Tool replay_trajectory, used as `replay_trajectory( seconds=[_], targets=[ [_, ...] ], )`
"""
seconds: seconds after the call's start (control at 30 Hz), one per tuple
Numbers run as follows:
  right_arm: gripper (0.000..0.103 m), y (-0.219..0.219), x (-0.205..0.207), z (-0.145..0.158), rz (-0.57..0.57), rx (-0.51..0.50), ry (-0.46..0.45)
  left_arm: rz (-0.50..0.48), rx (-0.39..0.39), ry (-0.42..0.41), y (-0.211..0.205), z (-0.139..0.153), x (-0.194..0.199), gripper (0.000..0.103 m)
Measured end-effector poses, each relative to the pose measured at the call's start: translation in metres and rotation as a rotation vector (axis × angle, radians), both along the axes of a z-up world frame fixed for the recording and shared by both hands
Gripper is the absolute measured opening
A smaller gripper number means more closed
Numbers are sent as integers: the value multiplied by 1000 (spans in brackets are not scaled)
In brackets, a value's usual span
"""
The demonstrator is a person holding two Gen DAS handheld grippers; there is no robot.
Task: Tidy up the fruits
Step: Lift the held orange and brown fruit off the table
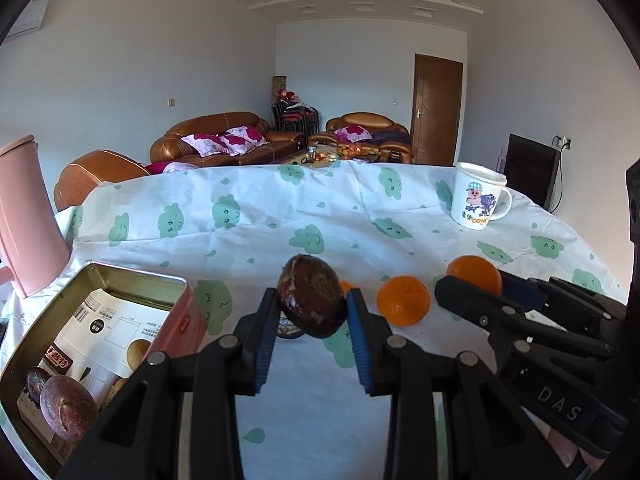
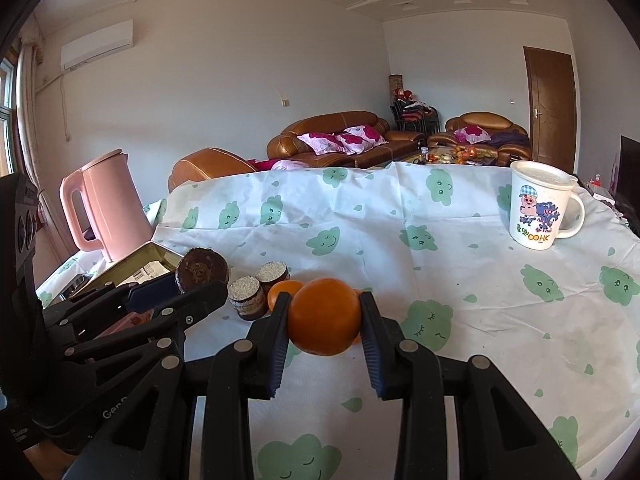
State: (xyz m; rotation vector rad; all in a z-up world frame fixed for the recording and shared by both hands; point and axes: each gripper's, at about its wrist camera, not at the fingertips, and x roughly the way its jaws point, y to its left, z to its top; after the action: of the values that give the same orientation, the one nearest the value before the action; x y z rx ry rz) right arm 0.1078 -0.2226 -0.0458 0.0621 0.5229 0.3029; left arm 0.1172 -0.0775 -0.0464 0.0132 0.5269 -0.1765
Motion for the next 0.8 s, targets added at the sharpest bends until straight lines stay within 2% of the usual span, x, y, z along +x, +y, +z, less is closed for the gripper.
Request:
replay_trajectory(
  seconds=[0.8],
  targets=[
    [35,5,-23,10,28,-9,-126,41,3,-107,4,9,-20,35]
  ],
)
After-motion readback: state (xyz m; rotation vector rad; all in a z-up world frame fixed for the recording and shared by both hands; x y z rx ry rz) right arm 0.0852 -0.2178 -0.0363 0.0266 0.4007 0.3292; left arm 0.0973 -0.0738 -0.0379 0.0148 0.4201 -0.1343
